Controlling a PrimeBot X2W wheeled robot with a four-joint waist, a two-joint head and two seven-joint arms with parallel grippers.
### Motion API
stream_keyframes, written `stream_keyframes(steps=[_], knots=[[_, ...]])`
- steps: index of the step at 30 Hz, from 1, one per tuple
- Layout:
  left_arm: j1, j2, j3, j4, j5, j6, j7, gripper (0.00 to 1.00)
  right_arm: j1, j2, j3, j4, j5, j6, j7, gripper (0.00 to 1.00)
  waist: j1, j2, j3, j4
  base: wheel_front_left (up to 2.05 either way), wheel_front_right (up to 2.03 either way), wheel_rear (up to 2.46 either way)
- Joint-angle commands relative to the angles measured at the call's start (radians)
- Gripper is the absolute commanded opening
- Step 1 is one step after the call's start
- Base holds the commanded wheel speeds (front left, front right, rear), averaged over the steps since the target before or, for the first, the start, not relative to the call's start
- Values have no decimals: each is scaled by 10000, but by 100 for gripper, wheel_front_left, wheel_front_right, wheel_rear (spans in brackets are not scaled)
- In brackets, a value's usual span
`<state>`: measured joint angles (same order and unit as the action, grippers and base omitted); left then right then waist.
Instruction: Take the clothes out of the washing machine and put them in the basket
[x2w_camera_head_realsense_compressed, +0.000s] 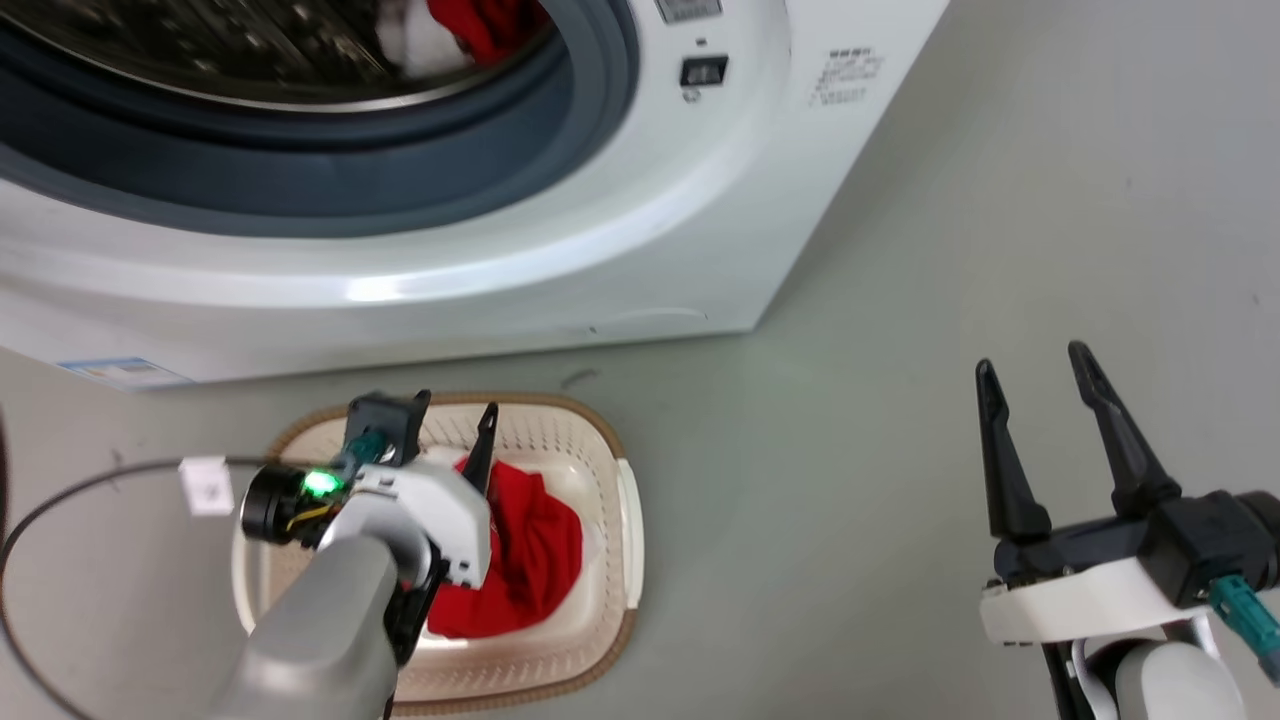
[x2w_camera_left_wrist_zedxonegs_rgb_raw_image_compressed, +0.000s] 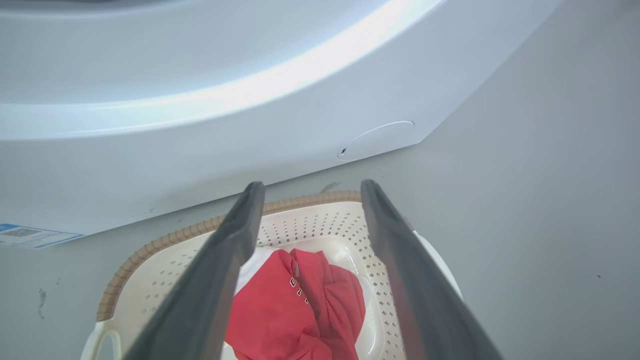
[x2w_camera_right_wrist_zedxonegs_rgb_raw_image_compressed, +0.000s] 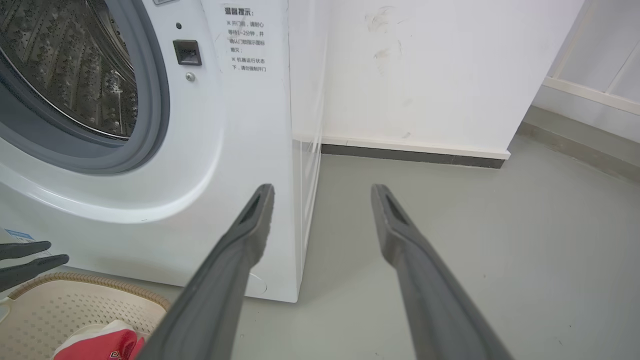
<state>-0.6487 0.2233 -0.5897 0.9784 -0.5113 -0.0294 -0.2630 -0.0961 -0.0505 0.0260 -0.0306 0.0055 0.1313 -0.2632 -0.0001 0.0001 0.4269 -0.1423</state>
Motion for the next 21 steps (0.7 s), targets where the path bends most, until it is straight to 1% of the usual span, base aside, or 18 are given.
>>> stream_keyframes(steps=[1,4,7,8,9,11,14,16,19,21], knots=[[672,180,373,-776,151,225,-19,100,213,8,1,45,-97,-10,-24,100,1,-1,-727,359,0,0,0],[1338,392,1093,-2320,513,608,-22,100,431,6,-10,86,-97,-10,-24,100,1,-1,-1092,461,0,0,0],[2125,469,1841,-3768,878,908,-23,100,620,6,-4,109,-131,-10,-24,100,1,-1,-1361,524,0,0,0],[2306,479,2084,-4222,1000,951,-23,100,657,6,-1,122,-145,-10,-24,100,1,-1,-1432,538,0,0,0],[2603,456,2582,-5024,1242,1042,-24,100,703,6,19,115,-152,-10,-24,100,1,-1,-1531,537,0,0,0],[2843,369,3026,-5593,1393,1048,-22,100,740,6,50,116,-150,-10,-24,100,1,-1,-1578,506,0,0,0],[2870,319,3497,-5958,1678,963,-23,100,660,6,148,72,-123,-10,-24,100,1,-1,-1532,370,0,0,0],[2508,288,3695,-6015,1808,864,-25,100,549,6,195,35,-91,-10,-24,100,1,-1,-1415,262,0,0,0],[1743,343,3810,-5683,2027,616,-25,100,316,8,261,-27,-17,-10,-24,100,1,-1,-1096,69,0,0,0],[1097,436,3736,-5169,2175,441,-23,100,170,8,361,-74,20,-10,-24,100,1,-1,-805,-87,0,0,0]])
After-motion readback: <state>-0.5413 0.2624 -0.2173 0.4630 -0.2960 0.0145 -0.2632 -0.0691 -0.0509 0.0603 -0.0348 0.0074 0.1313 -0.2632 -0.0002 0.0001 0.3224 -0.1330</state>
